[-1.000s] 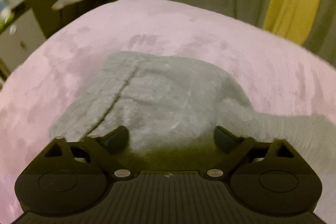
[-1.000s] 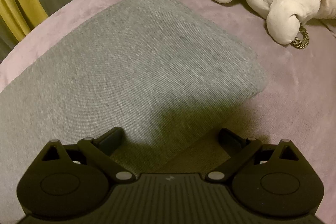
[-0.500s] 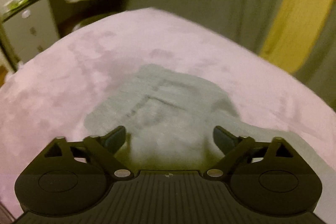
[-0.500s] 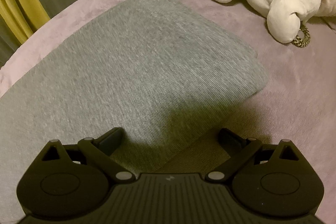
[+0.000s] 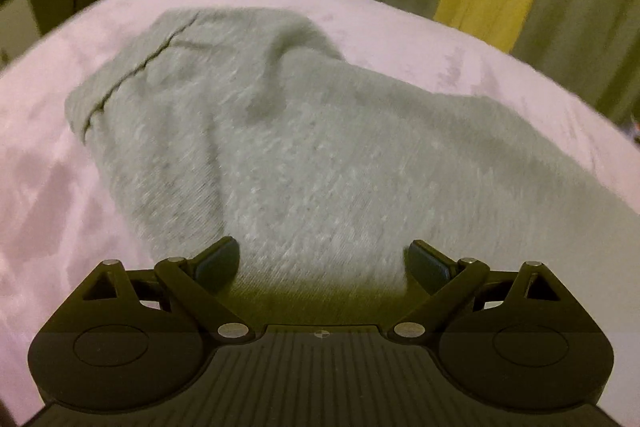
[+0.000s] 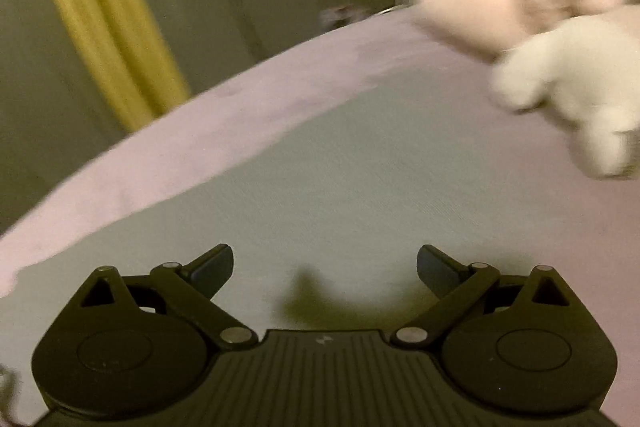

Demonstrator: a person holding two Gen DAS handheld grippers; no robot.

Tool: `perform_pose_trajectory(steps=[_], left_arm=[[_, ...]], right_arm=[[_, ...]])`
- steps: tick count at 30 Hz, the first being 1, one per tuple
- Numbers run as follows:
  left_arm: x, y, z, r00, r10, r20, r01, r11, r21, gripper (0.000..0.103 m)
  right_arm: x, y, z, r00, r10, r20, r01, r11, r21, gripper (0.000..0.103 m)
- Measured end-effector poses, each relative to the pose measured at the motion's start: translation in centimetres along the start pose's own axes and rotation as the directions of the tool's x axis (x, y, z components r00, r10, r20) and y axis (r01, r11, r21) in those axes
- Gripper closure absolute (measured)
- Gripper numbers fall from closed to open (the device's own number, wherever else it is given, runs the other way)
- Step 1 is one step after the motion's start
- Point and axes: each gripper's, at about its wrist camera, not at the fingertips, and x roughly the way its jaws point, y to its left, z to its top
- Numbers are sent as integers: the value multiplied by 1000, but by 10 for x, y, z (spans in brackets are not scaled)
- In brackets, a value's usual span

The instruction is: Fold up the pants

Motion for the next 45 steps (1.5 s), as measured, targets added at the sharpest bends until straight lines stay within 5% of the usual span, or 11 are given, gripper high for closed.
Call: perform_pose_trajectory(steps=[4,7,11,15,20,26,29,33,35,38,45], left_arm=[[-3,-9,-3,999,32,15,-33,998,55,6],[-13,-5,-4,999,22,24,-23,999,44,6],[-27,-18,-1,997,26,72,-33,995,92,6],[-35,-75,1,994,-41,102,12,962,272,6],[-26,-155,-16,990,-126,61,85,890,447,6],[2,-210,-45,966,-239,-98,253,795,552,6],[17,-213,-45,989,-140,-52,145,826,545,5],[7,-228,-32,997,-23,73,-22,833,552,6],[-6,-248,-23,986,-151,68,78,787,612,6],[-23,-293,-18,944,-330,34,208,669,713,6],[3,-400,-19,866,-484,-124,373,461,805,12]], right_arm=[[53,22,-16,942,257,-215,-253,966,47,19],[67,19,-13,938,247,-245,-266,963,-48,36],[65,-28,29,988,-44,-147,26,992,-124,17],[46,-103,73,977,-211,-22,211,977,24,17],[23,-135,88,978,-184,98,166,972,165,16],[52,-138,75,995,-100,-11,101,994,53,31],[49,-144,66,975,-221,33,220,975,27,55],[7,-144,51,837,-507,207,466,858,217,5],[-11,-146,28,830,-491,265,382,846,371,5],[-5,-140,-3,892,-364,267,231,876,423,5],[-14,-123,-17,866,-440,238,366,882,297,5]])
